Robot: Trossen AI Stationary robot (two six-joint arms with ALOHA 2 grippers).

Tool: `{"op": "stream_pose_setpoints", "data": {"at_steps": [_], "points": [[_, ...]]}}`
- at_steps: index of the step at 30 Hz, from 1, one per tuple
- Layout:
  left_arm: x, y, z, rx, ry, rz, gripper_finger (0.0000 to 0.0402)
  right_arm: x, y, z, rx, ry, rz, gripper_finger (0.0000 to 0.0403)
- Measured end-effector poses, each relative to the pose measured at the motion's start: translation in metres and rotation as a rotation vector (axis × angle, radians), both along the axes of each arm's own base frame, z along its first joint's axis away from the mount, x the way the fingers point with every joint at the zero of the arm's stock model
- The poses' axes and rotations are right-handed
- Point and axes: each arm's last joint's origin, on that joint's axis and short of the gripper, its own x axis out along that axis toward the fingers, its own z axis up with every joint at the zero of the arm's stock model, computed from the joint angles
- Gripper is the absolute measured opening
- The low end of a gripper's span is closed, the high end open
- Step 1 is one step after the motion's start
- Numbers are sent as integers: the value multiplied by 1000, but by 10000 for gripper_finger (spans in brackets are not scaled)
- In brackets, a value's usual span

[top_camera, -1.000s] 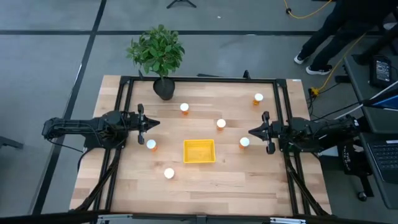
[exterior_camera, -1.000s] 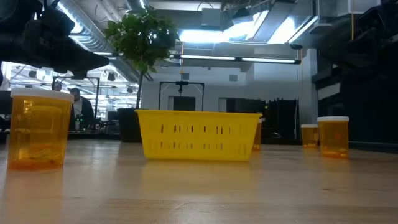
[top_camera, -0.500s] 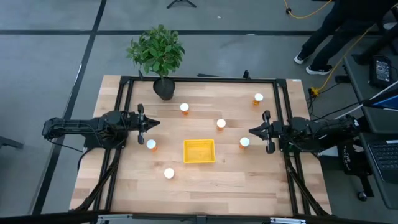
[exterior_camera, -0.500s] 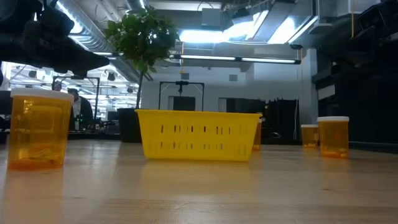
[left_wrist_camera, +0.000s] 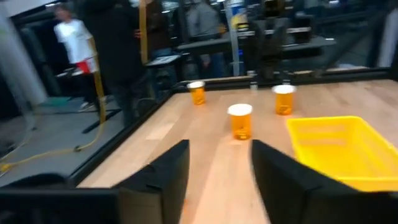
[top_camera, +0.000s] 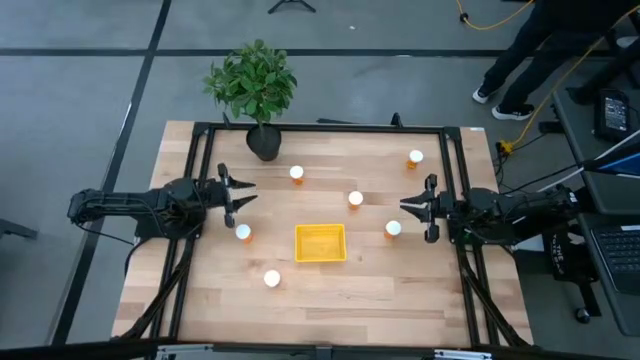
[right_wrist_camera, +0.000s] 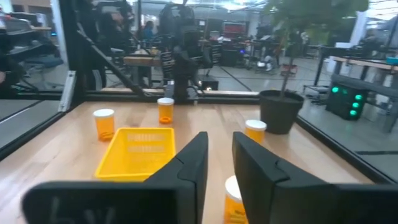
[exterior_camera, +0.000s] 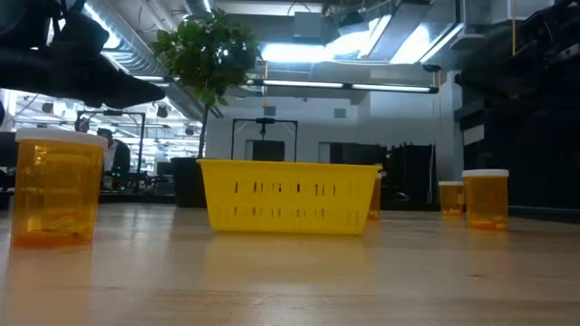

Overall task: Pick and place pill bottles into a basket
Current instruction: Put the orange pill bottle into the yellow bin

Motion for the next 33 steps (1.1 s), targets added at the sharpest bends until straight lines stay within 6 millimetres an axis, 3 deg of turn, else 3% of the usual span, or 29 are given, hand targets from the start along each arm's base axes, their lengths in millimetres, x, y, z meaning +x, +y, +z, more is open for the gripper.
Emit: {"op": "stream_pose_setpoints", "data": {"at_steps": [6, 10, 20, 27, 33], "points": [[-1, 3, 0, 6, 1, 96, 268, 0, 0, 1, 1, -6, -5, 118], [-1, 2, 1, 6, -7, 86, 300, 0, 0, 1, 1, -8, -5, 134], [0, 1, 1, 1, -8, 52, 306, 0, 0, 1, -22, -6, -7, 137], [0, -1, -3, -92, 6, -34, 306, 0, 0, 1, -12, -6, -6, 137], [-1, -1, 13, -140, -16, -9, 306, 0, 0, 1, -24, -3, -8, 137]]}}
